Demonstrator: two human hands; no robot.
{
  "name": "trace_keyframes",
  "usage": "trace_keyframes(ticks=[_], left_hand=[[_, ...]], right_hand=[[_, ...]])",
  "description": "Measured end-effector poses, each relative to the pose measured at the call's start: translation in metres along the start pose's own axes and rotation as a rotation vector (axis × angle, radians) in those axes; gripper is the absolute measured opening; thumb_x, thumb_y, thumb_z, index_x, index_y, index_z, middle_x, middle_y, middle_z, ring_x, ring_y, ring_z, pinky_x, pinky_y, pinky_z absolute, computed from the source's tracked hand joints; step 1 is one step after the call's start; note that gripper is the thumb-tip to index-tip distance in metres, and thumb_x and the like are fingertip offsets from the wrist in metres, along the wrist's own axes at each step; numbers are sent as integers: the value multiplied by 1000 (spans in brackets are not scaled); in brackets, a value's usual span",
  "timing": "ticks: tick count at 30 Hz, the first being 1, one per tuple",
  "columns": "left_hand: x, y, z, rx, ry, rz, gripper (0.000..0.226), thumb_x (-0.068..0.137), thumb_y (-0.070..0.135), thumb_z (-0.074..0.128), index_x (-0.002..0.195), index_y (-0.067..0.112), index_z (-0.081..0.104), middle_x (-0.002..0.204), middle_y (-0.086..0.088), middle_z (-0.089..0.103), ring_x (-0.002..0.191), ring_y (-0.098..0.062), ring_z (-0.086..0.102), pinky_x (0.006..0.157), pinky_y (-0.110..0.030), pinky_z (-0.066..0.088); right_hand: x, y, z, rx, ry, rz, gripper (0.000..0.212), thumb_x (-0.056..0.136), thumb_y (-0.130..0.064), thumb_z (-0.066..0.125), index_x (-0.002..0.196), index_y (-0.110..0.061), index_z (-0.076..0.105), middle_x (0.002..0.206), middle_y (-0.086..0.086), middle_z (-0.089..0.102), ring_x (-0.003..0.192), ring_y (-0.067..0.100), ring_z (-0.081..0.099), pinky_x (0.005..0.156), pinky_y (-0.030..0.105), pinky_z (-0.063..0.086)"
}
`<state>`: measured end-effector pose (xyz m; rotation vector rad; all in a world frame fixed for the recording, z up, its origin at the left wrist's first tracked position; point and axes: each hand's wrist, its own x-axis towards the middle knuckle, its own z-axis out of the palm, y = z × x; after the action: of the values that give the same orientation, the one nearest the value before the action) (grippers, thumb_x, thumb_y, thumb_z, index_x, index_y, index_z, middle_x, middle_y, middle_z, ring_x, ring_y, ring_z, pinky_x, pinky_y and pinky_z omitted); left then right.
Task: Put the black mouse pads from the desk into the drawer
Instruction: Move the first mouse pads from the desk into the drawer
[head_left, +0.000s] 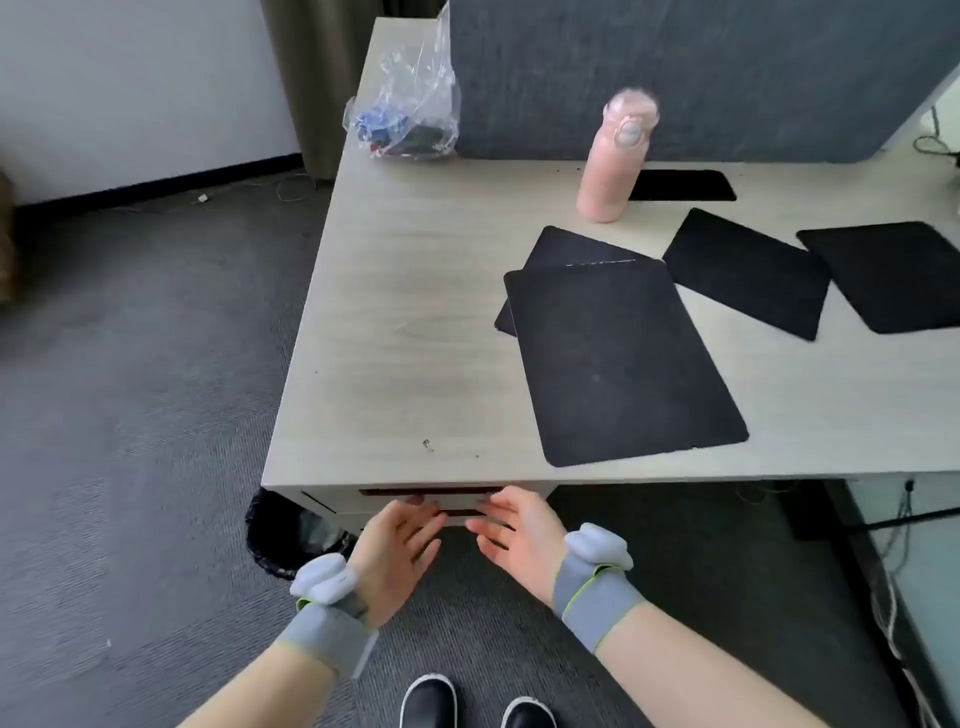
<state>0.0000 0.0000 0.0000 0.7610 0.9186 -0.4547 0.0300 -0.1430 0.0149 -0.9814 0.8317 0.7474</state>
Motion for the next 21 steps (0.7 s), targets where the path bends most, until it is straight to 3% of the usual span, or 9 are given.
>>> trace_keyframes(ticks=[3, 6, 9, 14, 17, 21], left_hand=[[25, -9, -18, -87, -62, 101, 21, 92, 11, 38, 96, 14, 59, 110, -2, 66, 109, -17, 60, 95, -31, 43], [33, -10, -25, -137, -163, 128, 27, 92, 12, 37, 108, 12, 59, 116, -4, 66, 108, -15, 62, 87, -30, 47], [37, -16, -34, -114, -235, 201, 30, 92, 10, 35, 118, 9, 51, 123, -7, 63, 108, -16, 61, 86, -30, 48], [27, -49, -51, -86, -271, 279, 28, 89, 9, 39, 114, 9, 51, 109, -5, 64, 108, -18, 61, 90, -28, 48], [1, -86, -81, -63, -351, 321, 38, 90, 10, 39, 126, 6, 48, 125, -8, 59, 113, -20, 59, 94, -29, 46], [-41, -131, -117, -58, -405, 350, 43, 91, 14, 39, 133, 3, 42, 131, -10, 55, 104, -18, 61, 86, -29, 47]], right_hand=[[27, 21, -6, 195, -69, 12, 13, 90, -10, 42, 85, -8, 54, 87, 8, 62, 70, 20, 61, 53, 24, 44], [36, 29, -10, 318, -203, -12, 17, 88, -10, 41, 88, -5, 57, 89, 10, 64, 75, 21, 63, 53, 25, 46], [38, 42, -17, 270, -272, -97, 18, 88, -10, 41, 96, -5, 56, 100, 10, 64, 80, 23, 63, 60, 27, 45], [28, 74, -42, 148, -317, -213, 26, 89, -11, 41, 102, 0, 60, 103, 13, 66, 80, 20, 63, 62, 26, 46], [9, 121, -62, 108, -372, -308, 27, 89, -9, 40, 102, 0, 61, 102, 11, 67, 80, 19, 63, 62, 25, 45], [-23, 173, -83, 84, -349, -385, 25, 90, -9, 39, 98, 2, 61, 101, 13, 66, 80, 19, 62, 63, 25, 44]])
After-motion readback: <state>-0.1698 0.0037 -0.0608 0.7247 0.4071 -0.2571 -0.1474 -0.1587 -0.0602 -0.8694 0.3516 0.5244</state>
